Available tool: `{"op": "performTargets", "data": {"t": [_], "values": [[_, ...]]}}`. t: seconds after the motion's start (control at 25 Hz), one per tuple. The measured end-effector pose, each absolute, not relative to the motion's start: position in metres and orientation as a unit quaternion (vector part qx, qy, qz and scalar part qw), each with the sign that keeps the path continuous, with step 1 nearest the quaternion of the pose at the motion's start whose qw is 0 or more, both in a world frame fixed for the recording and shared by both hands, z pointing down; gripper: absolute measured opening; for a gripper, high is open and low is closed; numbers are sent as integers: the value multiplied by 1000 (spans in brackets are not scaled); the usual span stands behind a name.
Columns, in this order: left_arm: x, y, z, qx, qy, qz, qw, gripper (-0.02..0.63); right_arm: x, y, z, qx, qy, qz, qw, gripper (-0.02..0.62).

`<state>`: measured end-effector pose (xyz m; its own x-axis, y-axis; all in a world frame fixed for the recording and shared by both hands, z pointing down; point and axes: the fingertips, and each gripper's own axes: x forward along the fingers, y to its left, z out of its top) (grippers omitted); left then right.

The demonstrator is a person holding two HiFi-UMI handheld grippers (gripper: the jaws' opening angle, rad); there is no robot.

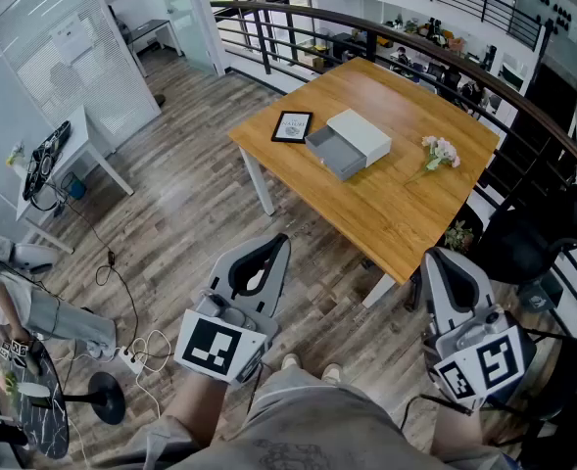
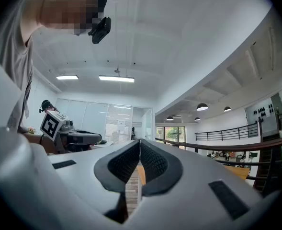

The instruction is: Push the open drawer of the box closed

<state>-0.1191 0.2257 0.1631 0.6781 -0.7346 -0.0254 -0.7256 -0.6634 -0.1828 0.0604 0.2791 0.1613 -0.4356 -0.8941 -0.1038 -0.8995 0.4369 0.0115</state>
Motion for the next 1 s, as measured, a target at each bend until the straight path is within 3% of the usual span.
{"op": "performTargets", "data": {"t": [0.84, 0.88, 0.92, 0.96, 1.0], "values": [[-109, 222, 169, -909, 411, -9, 73, 18, 72, 273, 171, -519, 853, 12, 52, 34], [-110, 221, 166, -907, 416, 5, 69, 39, 74, 273, 171, -517, 854, 12, 51, 34], [-111, 221, 163, -906, 417, 17, 63, 167, 74, 274, 172, -516, 855, 12, 50, 34], [-111, 221, 161, -907, 417, 25, 56, 222, 75, 274, 172, -514, 856, 11, 50, 34], [-111, 220, 159, -908, 415, 27, 51, 222, 76, 274, 173, -514, 856, 11, 49, 34]]}}
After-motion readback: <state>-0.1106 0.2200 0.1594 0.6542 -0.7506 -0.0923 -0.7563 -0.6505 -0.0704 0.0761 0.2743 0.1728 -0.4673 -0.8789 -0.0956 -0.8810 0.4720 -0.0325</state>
